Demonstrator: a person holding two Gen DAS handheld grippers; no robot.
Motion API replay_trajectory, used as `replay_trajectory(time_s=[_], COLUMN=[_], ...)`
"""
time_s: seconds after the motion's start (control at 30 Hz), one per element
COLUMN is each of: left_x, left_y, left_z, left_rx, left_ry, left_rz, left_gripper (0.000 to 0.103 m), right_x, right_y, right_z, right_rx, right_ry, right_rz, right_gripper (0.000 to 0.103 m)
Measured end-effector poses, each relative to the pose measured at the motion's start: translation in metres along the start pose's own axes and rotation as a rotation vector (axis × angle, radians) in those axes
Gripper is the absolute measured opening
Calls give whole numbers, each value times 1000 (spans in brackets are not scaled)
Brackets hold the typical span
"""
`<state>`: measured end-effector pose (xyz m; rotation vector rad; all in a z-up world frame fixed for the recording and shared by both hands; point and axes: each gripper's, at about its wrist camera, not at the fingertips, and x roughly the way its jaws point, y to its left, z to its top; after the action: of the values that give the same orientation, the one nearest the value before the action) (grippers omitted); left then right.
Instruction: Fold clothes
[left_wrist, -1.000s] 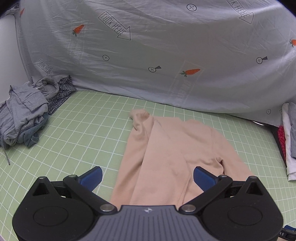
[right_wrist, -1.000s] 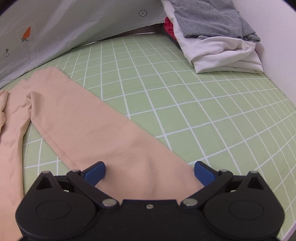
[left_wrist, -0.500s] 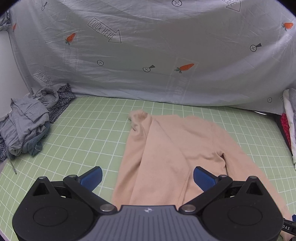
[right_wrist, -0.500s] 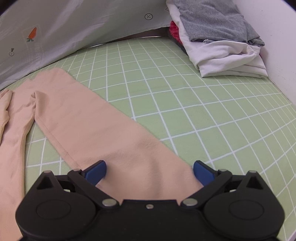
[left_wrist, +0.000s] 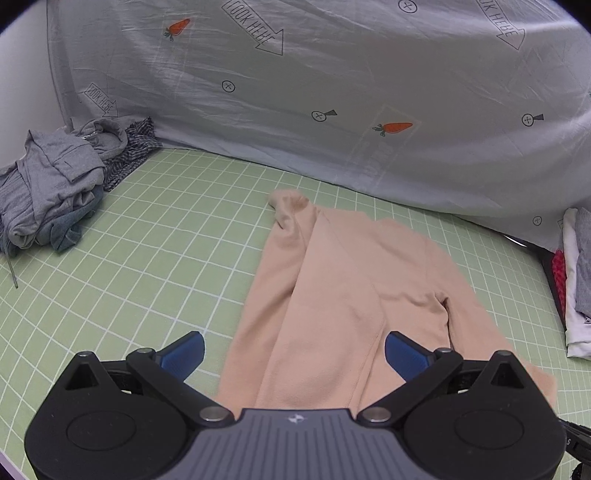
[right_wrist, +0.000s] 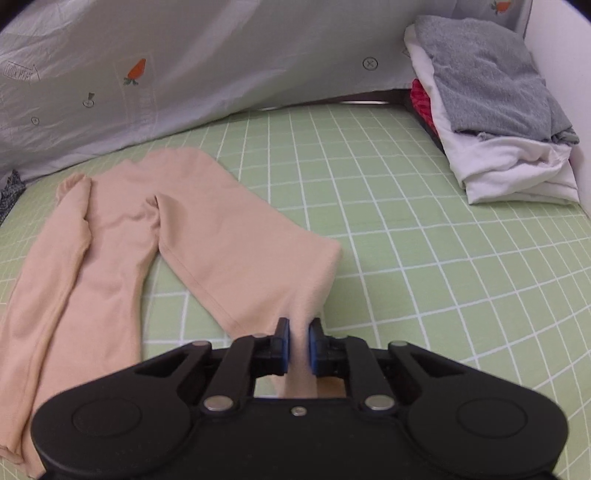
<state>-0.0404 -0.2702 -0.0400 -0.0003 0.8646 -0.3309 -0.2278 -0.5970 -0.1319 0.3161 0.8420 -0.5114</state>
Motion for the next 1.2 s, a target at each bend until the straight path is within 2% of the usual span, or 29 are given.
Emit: replay_trajectory(time_s=[0.17, 0.4, 0.57, 0.63, 0.67, 0.73, 0.77, 0.8, 0.83, 0.87, 0.9, 0.97, 1.0, 1.07, 1.13, 1.2], left_x=[3, 37, 71, 89, 95, 105, 108, 110, 112, 114, 115, 115, 116, 116, 119, 125], left_y=[19, 54, 76, 84, 86, 89, 90, 92, 94, 96, 98, 98, 97, 94, 89, 82], left_z=[13, 44, 67, 75, 77, 79, 79, 78, 77, 76, 73, 69, 67, 63, 59, 57], left_rx=[27, -21, -47, -69, -68, -58, -49, -54, -59, -64, -70, -71, -66, -57, -46, -25], left_ry=[0, 21, 44, 80, 88, 99, 103, 112, 121, 131, 139, 153, 159, 170, 184, 197], left_rz=[25, 89, 111, 106, 106, 111, 115, 118, 121, 124, 122, 116, 112, 104, 91, 88], left_gripper=[102, 102, 102, 102, 102, 102, 102, 102, 102, 102, 102, 102, 102, 102, 102, 102], right_x=[-7, 23, 52, 62, 65, 68, 72, 76, 80, 82, 83, 84, 85, 82, 78, 75], right_y=[31, 112, 182, 209, 220, 236, 241, 245, 248, 248, 247, 239, 231, 209, 183, 156], right_z=[31, 87, 123, 135, 142, 152, 154, 155, 154, 151, 147, 137, 131, 117, 104, 92], right_rx=[12, -46, -75, -67, -53, -2, 43, 87, 112, 109, 88, 37, 13, -27, -38, 1], right_ry=[-40, -70, -40, -15, -10, -3, 13, 34, 52, 60, 61, 67, 75, 85, 105, 137], right_rz=[54, 160, 320, 382, 432, 592, 659, 679, 650, 595, 534, 422, 362, 230, 126, 66], right_gripper=[11, 11, 11, 11, 11, 12, 20, 44, 57, 75, 81, 85, 92, 97, 97, 98])
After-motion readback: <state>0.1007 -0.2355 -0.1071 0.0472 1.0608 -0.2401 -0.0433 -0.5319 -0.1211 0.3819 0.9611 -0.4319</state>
